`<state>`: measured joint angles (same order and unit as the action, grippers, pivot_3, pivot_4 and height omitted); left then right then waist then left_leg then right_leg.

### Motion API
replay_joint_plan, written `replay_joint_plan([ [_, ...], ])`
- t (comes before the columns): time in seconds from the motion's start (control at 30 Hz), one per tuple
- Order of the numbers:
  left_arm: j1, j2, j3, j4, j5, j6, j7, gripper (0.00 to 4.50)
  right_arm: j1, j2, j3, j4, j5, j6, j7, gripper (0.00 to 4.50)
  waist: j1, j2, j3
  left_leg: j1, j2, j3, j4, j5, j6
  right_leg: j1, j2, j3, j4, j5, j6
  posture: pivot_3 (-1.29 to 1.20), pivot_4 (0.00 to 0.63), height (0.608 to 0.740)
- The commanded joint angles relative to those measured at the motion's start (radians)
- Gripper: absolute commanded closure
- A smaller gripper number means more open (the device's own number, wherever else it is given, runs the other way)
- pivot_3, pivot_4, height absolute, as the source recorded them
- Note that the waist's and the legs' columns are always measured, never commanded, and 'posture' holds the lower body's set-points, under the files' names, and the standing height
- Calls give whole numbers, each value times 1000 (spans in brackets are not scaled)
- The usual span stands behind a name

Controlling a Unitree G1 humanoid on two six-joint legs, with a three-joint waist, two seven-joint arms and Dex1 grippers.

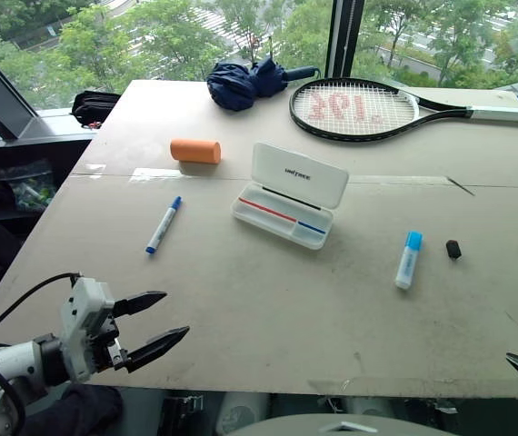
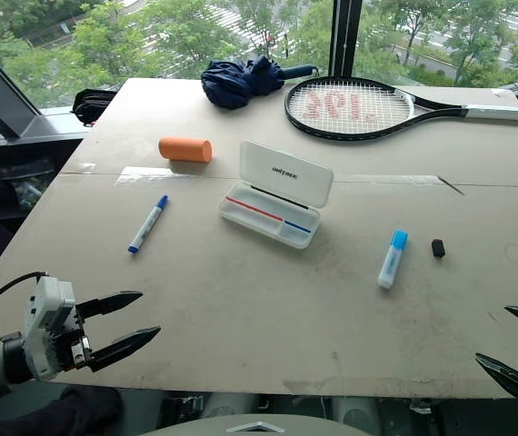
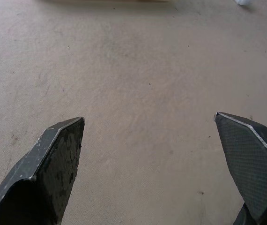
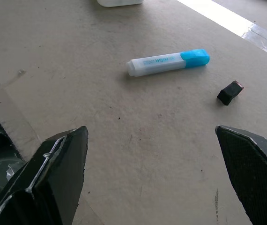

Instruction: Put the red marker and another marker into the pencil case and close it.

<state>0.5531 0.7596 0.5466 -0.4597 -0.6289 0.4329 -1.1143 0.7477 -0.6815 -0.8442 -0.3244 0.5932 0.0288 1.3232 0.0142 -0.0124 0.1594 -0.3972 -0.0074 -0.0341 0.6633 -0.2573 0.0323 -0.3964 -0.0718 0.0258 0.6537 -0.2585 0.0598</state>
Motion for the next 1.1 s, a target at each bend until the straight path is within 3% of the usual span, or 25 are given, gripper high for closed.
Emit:
replay_joint_plan([
  [0.03,-49,15,-11,-23,-14,12,23,0,-30,-27,-4,-67,23,32,-56,112,0,0,0,0,0,0,0,0,0,0,0,0,0,0,0,0,150,730],
  [0.2,-305,44,-138,-17,10,73,133,0,-138,-60,98,-322,121,214,-254,112,1,3,0,-1,1,1,3,0,0,0,-1,-2,4,0,0,0,150,730],
  [0.3,-476,120,-301,67,132,61,122,0,-196,-85,159,-405,174,273,-304,112,4,2,0,-2,0,0,3,0,0,0,1,-5,3,0,0,0,150,730],
  [0.5,-966,84,-630,476,356,-119,-37,0,-237,-90,234,-481,208,286,-299,112,4,0,1,-3,-4,-1,3,0,1,1,5,-10,3,3,5,0,150,730],
  [0.67,-1203,6,-768,789,474,-324,-173,0,-136,-29,224,-498,171,219,-237,112,-3,0,2,-3,-5,0,4,-1,2,1,6,-9,4,3,6,0,150,730],
  [0.7,-1235,-8,-783,838,491,-362,-192,493,-110,-13,219,-495,158,199,-221,0,-2,-1,2,-3,-5,0,4,-1,2,0,7,-9,4,3,6,0,150,730],
  [0.73,-1263,-22,-793,882,504,-393,-207,630,-86,2,213,-492,148,181,-208,0,-2,-1,2,-3,-6,-1,4,-1,2,0,8,-10,4,2,7,0,150,730],
  [0.8,-1322,-51,-806,974,530,-442,-221,1311,-44,33,204,-496,134,148,-195,0,-3,-2,3,-3,-5,-1,4,-1,2,0,8,-9,5,2,7,0,150,730],
  [1.07,-1485,-120,-862,1320,657,-681,-286,1311,27,104,251,-550,89,86,-227,0,-5,-2,3,-2,-4,-1,6,-1,2,0,8,-9,7,2,7,0,150,730],
  [1.1,-1506,-130,-868,1361,673,-706,-288,1590,28,105,257,-557,86,86,-236,0,-4,-3,3,-2,-3,-1,5,-1,2,0,8,-9,7,2,7,0,150,730],
])
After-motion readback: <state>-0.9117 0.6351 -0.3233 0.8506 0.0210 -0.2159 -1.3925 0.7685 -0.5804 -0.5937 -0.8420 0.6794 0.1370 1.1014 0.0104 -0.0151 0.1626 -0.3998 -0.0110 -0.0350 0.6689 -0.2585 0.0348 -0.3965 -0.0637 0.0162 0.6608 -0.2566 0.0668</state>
